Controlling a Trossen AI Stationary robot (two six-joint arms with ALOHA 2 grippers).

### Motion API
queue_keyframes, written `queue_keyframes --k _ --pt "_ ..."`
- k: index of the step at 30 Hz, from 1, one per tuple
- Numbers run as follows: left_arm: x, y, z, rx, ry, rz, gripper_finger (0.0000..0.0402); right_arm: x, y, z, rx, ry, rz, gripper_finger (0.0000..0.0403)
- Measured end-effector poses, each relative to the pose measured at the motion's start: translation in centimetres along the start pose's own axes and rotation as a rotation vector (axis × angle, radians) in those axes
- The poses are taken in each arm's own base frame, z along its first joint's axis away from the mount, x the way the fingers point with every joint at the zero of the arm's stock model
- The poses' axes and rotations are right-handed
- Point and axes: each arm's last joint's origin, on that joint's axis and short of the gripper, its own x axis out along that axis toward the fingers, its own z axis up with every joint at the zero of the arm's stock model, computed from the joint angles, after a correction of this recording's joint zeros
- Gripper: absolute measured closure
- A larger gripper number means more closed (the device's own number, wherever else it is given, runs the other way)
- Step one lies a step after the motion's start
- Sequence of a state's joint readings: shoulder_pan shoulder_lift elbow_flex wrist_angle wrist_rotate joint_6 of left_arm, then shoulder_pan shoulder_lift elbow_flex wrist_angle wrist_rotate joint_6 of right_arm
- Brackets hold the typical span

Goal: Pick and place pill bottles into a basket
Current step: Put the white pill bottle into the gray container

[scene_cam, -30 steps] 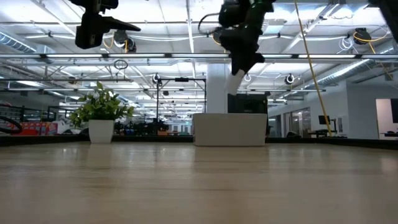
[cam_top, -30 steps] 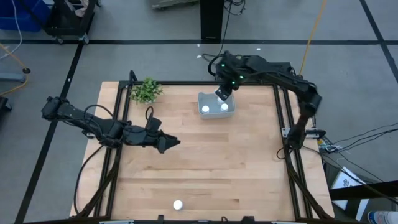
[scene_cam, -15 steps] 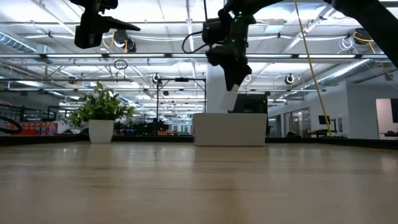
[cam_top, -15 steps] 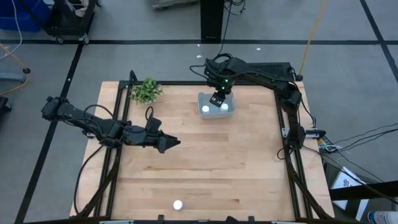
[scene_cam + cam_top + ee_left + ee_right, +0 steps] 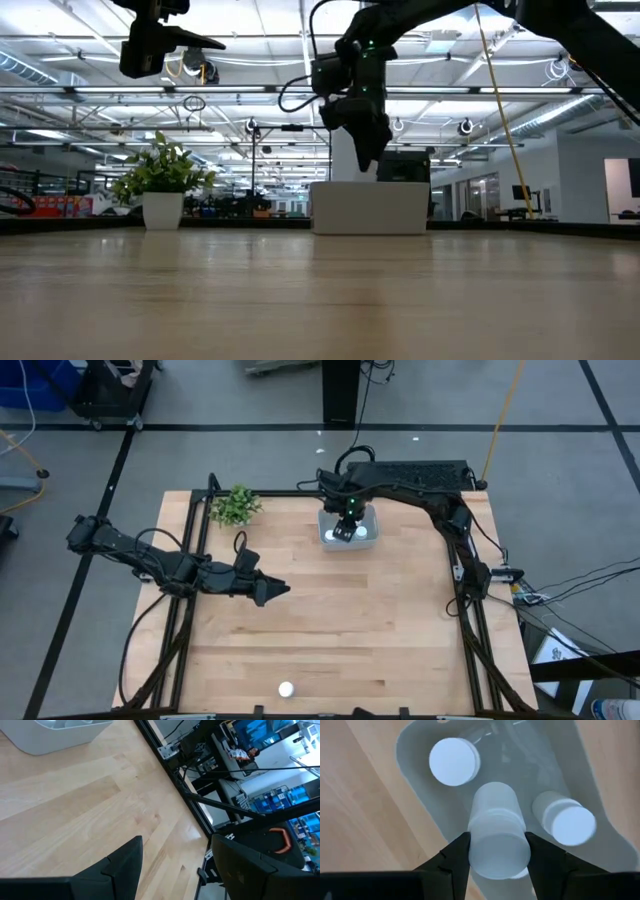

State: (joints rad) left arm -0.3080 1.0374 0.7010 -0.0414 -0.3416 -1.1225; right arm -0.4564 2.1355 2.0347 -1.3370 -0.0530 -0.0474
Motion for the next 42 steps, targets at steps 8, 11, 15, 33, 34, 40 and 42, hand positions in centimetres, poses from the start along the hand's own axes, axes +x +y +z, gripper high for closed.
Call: queue_keyframes --k 8,11,15,33,34,40,42 --pt "0.0 0.0 0.0 0.005 0.0 0.0 0.0158 1.3 0.3 -0.2 -0.01 0.017 -0.001 0.025" --pt "0.0 0.0 0.0 0.01 0.001 0.0 0.0158 2.2 0.5 -0.4 -0.023 0.033 -0.002 0.025" --pt "0.0 0.0 0.0 0.01 0.001 0.0 0.0158 3.3 0.5 -0.7 -0.034 0.063 -0.001 0.025" --pt "0.0 0.0 0.0 0.002 0.002 -0.001 0.0158 4.4 0.5 -0.4 -0.044 0.012 0.003 0.0246" --pt "0.0 0.0 0.0 0.003 0.002 0.0 0.0158 4.4 0.5 -0.4 -0.05 0.011 0.003 0.0245" --pt "0.0 0.0 0.0 0.006 0.001 0.0 0.0158 4.4 0.6 -0.4 -0.071 0.008 0.006 0.0236" --pt "0.0 0.0 0.0 0.005 0.001 0.0 0.0158 4.4 0.7 -0.5 -0.074 0.016 0.006 0.0235"
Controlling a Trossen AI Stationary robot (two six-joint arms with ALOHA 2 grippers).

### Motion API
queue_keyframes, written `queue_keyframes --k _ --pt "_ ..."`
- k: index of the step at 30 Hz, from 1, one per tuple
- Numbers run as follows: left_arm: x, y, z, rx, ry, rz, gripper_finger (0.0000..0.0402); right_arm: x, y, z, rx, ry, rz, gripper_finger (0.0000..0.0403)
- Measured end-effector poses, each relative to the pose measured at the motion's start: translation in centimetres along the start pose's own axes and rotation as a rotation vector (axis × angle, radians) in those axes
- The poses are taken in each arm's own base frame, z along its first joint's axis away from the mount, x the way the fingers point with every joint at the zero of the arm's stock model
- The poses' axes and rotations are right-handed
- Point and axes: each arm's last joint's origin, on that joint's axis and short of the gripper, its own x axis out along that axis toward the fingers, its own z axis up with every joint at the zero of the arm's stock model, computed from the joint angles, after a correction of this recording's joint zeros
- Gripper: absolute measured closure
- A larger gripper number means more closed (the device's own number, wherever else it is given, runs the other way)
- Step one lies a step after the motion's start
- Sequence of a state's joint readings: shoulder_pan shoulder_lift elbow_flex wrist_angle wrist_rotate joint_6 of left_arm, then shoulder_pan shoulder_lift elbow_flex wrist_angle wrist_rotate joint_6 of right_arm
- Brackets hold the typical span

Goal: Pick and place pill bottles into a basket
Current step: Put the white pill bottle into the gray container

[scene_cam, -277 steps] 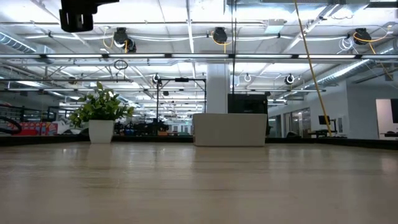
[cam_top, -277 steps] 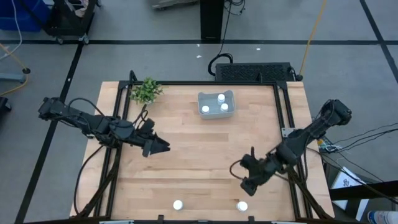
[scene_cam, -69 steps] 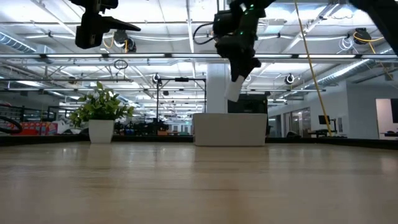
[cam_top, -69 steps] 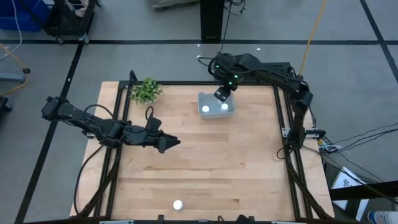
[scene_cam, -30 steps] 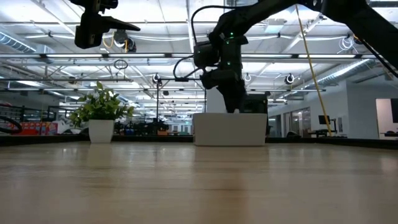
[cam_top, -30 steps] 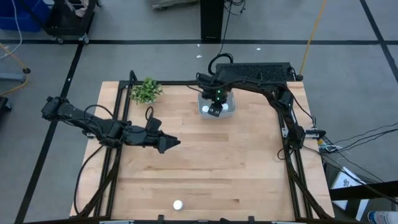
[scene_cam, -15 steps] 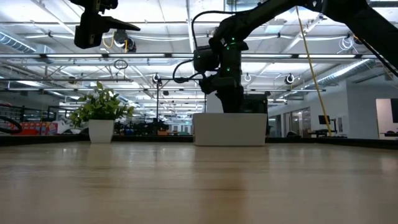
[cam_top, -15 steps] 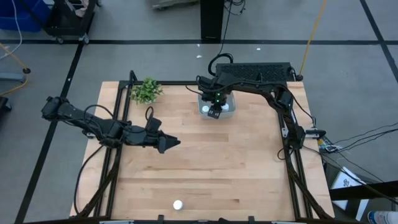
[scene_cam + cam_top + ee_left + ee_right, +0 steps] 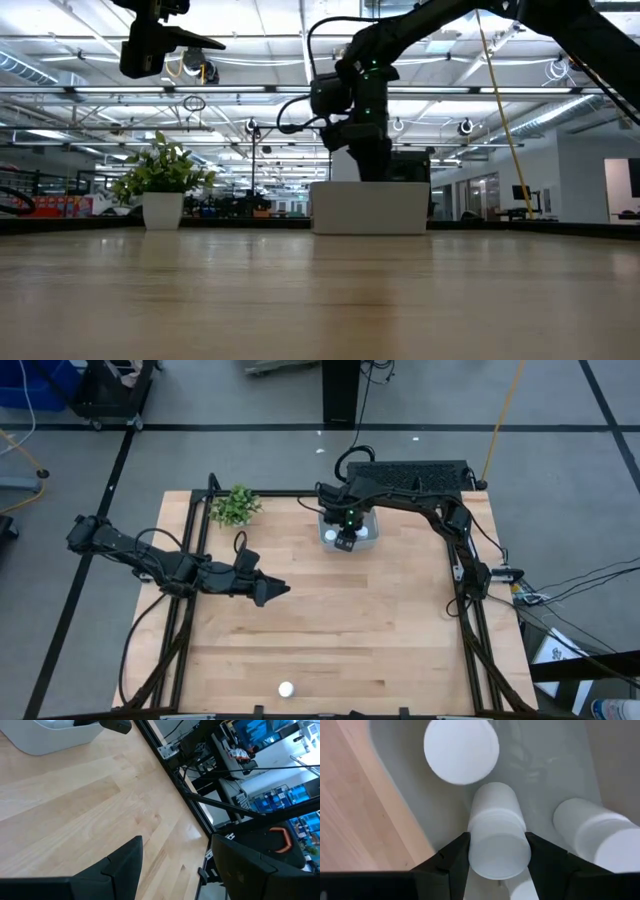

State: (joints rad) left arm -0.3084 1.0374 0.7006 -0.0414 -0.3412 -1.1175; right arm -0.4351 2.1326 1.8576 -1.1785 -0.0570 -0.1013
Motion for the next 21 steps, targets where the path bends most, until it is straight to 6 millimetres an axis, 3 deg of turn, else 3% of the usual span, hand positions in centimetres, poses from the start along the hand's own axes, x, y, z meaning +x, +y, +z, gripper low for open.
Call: queue_keyframes --k 21 --pt "0.0 0.0 0.0 -0.008 0.0 0.0 0.0158 -0.1 -0.1 -1.1 0.02 0.109 0.008 0.0249"
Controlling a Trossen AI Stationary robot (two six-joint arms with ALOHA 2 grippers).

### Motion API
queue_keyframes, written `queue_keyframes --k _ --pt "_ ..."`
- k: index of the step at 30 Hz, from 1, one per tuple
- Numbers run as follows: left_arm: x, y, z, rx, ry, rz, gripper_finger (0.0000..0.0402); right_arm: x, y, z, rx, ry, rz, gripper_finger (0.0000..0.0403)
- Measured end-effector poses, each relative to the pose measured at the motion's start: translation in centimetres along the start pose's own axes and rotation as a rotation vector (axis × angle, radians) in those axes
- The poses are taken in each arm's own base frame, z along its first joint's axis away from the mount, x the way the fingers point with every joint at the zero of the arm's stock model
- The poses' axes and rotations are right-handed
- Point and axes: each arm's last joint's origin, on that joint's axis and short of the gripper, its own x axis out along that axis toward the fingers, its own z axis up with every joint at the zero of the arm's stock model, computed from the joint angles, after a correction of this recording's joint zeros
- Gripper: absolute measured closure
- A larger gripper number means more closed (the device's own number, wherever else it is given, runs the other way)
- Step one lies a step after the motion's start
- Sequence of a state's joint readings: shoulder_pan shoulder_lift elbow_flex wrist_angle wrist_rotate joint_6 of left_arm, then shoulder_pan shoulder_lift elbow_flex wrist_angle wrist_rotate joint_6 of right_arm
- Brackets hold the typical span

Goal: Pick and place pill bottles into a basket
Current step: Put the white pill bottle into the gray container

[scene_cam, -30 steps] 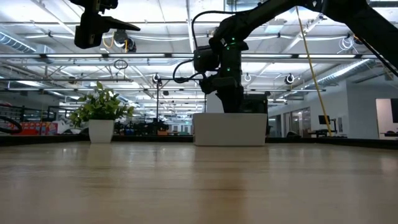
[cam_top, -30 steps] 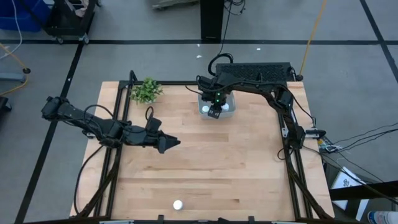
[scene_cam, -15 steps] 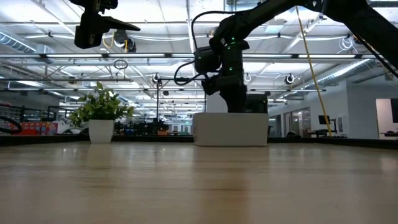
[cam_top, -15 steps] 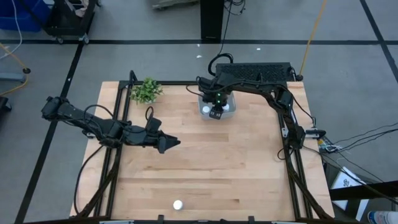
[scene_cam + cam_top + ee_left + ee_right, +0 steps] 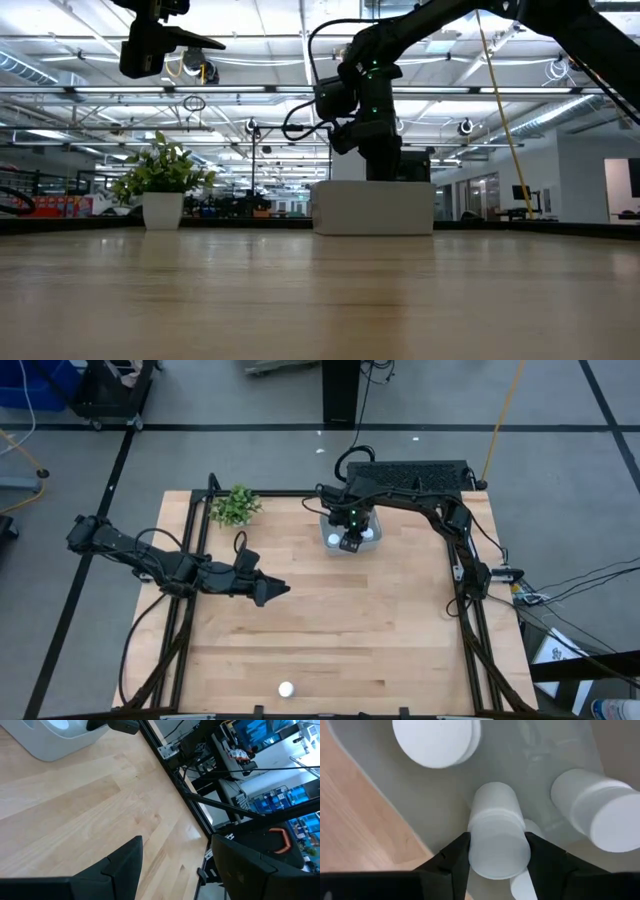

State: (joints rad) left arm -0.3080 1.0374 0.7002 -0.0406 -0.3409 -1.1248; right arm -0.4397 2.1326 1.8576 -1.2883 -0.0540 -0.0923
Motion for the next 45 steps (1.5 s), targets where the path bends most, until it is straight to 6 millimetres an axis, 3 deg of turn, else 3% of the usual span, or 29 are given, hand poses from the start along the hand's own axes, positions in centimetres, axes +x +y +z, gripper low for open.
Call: queue_keyframes --k 5,13,28,39,45 --pt "0.0 0.0 0.0 -0.007 0.008 -0.004 0.0158 0.5 0.0 -0.3 0.003 0.028 0.0 0.0234" --pt "0.0 0.0 -0.1 -0.009 0.023 -0.012 0.0158 2.6 -0.1 -1.4 0.006 0.097 -0.001 0.0245" --pt "0.0 -0.1 -0.1 0.017 0.024 -0.012 0.0158 2.7 0.0 -1.1 -0.012 0.086 0.005 0.0223" --pt "0.0 0.0 -0.1 0.033 0.024 -0.012 0.0158 3.1 0.1 -1.0 0.01 0.087 0.003 0.0164" --pt "0.0 0.0 -0.1 0.036 0.024 -0.012 0.0158 3.1 0.2 -1.0 0.021 0.09 0.003 0.0151"
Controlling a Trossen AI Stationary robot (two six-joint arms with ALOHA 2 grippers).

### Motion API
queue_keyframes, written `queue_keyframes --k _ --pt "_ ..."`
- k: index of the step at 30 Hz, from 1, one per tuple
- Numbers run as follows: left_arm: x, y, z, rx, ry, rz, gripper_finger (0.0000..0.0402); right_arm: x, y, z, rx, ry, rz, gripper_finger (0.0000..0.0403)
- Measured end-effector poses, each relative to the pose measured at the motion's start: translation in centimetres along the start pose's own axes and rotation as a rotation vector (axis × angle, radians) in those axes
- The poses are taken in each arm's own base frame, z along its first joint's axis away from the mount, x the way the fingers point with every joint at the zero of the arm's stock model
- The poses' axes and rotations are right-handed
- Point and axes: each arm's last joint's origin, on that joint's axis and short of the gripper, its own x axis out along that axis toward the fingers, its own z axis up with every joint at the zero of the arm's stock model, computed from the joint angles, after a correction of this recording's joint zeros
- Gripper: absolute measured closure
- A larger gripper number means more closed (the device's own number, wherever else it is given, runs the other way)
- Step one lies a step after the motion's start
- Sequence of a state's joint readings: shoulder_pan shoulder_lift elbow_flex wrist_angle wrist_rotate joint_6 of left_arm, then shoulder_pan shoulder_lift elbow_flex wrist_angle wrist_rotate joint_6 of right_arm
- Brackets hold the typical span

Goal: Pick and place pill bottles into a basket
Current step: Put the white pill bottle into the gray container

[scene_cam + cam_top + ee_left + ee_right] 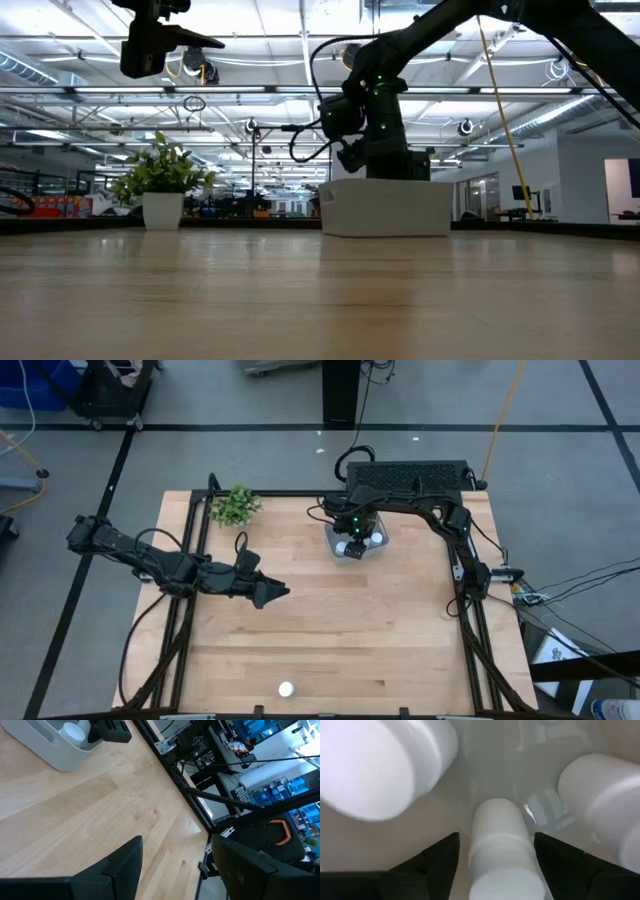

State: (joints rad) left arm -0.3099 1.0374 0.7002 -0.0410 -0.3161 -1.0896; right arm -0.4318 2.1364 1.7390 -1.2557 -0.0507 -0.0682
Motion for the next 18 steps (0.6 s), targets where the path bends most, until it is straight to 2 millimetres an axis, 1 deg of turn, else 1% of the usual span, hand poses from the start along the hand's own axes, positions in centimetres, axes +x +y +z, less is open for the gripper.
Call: queue_keyframes --k 4,14,18 --pt "0.0 0.0 0.0 0.007 0.0 0.0 0.0158 -0.3 0.4 -0.1 -0.009 -0.01 -0.003 0.0152" --pt "0.0 0.0 0.0 0.012 0.0 0.0 0.0158 -3.7 0.8 -1.6 -0.014 -0.104 -0.011 0.0141" --pt "0.0 0.0 0.0 0.012 0.0 0.0 0.0158 -5.0 1.0 -2.4 0.007 -0.131 -0.052 0.014"
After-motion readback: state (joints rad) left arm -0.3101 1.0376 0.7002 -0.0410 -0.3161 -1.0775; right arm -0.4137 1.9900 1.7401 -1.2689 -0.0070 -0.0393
